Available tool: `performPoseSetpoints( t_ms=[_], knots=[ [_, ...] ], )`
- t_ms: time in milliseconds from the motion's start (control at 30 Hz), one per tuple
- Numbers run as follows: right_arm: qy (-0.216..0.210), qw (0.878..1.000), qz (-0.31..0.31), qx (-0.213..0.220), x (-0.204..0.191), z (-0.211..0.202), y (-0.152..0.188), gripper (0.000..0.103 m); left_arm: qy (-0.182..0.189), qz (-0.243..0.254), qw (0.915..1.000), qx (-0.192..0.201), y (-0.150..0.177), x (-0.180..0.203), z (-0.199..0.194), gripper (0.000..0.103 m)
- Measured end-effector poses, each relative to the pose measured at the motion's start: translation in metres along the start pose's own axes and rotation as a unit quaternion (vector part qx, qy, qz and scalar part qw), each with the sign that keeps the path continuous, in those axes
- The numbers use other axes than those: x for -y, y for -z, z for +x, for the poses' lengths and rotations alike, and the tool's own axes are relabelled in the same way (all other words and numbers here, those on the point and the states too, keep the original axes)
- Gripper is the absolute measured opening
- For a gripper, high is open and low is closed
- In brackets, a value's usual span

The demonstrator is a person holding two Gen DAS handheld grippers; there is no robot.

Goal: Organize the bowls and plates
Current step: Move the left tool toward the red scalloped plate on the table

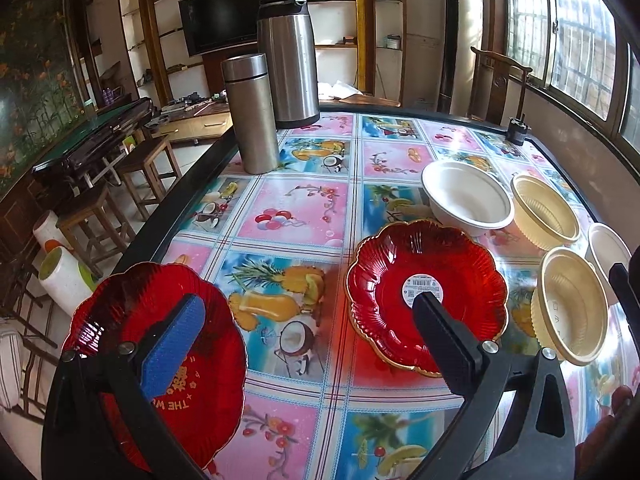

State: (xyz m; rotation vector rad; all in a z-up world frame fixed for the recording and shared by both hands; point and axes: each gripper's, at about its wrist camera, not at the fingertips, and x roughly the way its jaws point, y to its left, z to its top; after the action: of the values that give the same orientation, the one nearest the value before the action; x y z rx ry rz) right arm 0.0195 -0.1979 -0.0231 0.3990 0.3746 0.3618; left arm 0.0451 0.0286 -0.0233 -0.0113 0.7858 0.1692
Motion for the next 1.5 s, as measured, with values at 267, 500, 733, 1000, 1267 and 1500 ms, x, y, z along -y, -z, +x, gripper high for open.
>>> performPoseSetpoints(
  t_ms=[267, 500, 733, 1000, 1267, 1500],
  knots=[
    [-0.105, 0.994, 0.013, -0.025, -0.002, 0.003, 0.007, 0.103, -0.014, -0.008, 0.9998, -0.010, 0.009, -0.005, 0.007, 0.103],
    [-0.197, 0.974, 0.073, -0.084, 0.003, 0.023, 0.013, 0.103, -0.021, -0.011, 0.9995, -0.022, 0.010, -0.004, 0.020, 0.103],
    [-0.213, 0.950, 0.160, -0.161, 0.026, 0.051, 0.024, 0.102, -0.022, -0.008, 0.9994, -0.026, 0.007, 0.001, 0.029, 0.103],
    [-0.151, 0.961, 0.149, -0.180, 0.031, 0.057, 0.027, 0.102, -0.020, -0.003, 0.9993, -0.032, 0.006, 0.007, 0.037, 0.103],
    [-0.073, 0.976, 0.110, -0.171, 0.032, 0.054, 0.022, 0.103, -0.015, -0.002, 0.9992, -0.036, 0.003, 0.010, 0.042, 0.103],
    [0.005, 0.982, 0.118, -0.145, 0.058, 0.046, 0.015, 0.103, -0.009, 0.005, 0.9993, -0.037, 0.001, 0.015, 0.046, 0.103]
  ],
)
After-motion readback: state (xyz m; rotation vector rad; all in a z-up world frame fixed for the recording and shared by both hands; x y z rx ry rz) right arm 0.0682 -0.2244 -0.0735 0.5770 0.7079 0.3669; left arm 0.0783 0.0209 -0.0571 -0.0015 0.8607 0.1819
